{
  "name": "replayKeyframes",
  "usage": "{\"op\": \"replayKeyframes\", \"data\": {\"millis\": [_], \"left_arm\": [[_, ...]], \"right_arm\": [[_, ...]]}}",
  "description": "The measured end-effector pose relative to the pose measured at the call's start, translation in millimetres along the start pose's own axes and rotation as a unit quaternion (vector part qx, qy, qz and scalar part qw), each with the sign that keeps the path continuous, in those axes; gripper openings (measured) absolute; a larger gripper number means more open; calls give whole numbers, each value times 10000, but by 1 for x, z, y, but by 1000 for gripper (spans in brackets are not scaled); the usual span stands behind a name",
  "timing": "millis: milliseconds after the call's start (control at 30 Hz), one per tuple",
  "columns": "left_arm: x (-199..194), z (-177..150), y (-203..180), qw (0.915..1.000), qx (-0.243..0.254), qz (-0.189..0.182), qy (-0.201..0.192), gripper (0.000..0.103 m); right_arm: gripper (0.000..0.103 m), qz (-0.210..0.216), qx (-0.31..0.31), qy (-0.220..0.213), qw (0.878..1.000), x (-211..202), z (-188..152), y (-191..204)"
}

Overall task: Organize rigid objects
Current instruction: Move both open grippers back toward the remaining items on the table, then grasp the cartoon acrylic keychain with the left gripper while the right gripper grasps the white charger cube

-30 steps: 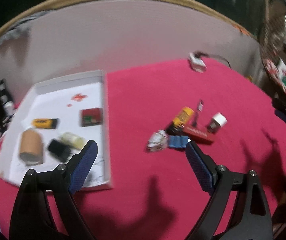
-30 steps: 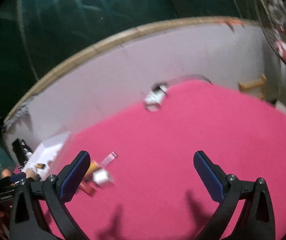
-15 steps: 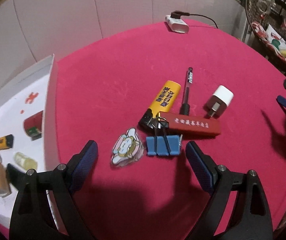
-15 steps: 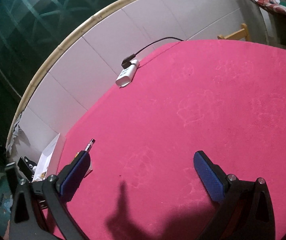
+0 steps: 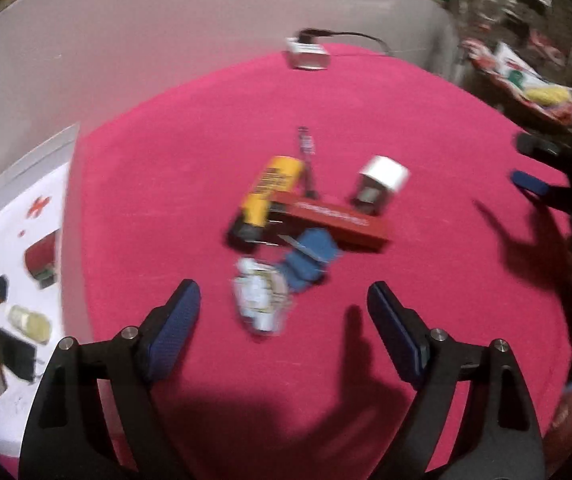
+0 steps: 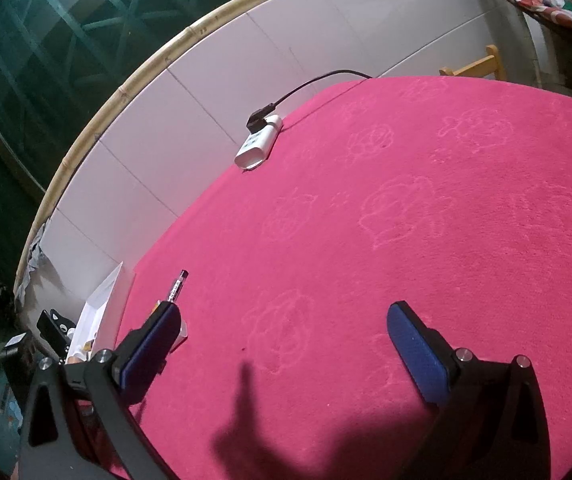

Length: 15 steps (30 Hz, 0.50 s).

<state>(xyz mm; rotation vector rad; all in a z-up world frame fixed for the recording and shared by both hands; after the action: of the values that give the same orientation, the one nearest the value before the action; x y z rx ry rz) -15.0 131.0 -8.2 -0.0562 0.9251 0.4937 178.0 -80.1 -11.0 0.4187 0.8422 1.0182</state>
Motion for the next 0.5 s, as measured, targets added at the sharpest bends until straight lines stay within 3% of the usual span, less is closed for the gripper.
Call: {"op": "replayKeyframes", "data": {"millis": [200, 500], "left_arm": [[12, -3, 3, 9996, 87, 198, 160, 87], [17, 0, -3, 9999, 102, 60, 118, 81]], "right_arm": [[103, -2, -1, 7, 10000, 0, -1, 0], [103, 133, -76, 96, 9998, 6, 0, 3]]}}
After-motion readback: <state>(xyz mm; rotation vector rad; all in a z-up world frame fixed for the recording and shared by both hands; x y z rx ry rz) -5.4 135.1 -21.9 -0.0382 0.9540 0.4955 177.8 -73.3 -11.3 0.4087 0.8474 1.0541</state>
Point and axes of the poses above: each gripper's, at about its wrist camera, not at the fingertips, and x roughly the way its jaws point, y to its left, z to its top, the point moved 3 cm from there along x, roughly the way its jaws point, and after that the axes turned 12 degrees about z, right-handed, at the moved point
